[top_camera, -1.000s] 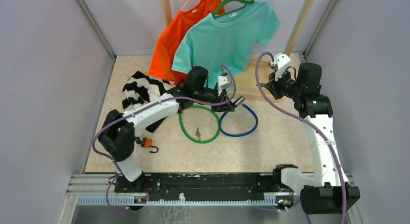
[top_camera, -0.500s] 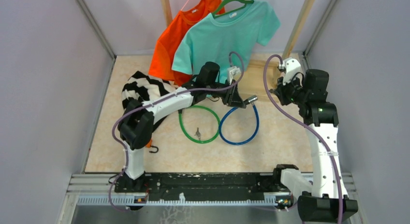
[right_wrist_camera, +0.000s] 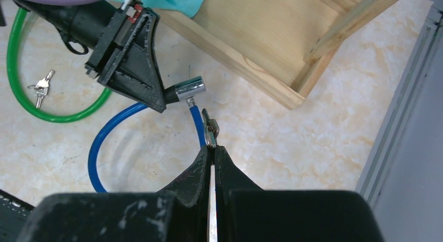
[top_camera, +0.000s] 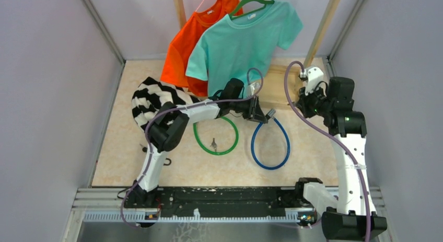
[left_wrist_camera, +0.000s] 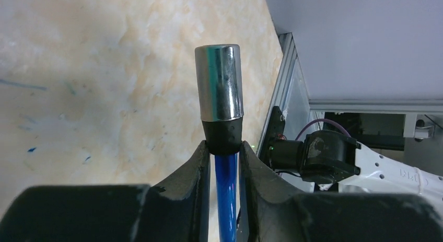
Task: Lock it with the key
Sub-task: Place the lock at the center of the board.
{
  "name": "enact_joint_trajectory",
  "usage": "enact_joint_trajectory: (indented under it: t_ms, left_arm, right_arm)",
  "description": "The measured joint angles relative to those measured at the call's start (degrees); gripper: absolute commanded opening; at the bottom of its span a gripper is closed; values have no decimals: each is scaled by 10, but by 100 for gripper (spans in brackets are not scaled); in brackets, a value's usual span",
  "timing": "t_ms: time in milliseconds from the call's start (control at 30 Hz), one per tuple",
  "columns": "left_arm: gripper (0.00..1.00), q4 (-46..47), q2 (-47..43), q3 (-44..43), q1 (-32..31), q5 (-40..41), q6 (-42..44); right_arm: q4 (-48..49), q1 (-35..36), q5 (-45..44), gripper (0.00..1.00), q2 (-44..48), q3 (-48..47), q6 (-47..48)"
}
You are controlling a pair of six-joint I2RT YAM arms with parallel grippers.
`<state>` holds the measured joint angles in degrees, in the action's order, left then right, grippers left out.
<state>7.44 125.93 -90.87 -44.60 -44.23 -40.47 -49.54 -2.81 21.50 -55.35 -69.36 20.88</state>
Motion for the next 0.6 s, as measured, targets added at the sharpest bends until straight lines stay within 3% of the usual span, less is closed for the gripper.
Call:
enact_joint_trajectory:
  t_ms: [233, 367, 600]
  left_arm:
    - [16, 23, 30, 43, 25, -2, -12]
    - [32, 11, 36, 49, 34, -1, 16]
    - [68, -37, 36, 42, 42, 28, 104]
  right_arm:
    - [1, 0, 38, 0, 3, 36, 6]
    - [2, 0, 55, 0, 3, 65, 11]
    - [7, 0, 93, 0, 2, 103, 25]
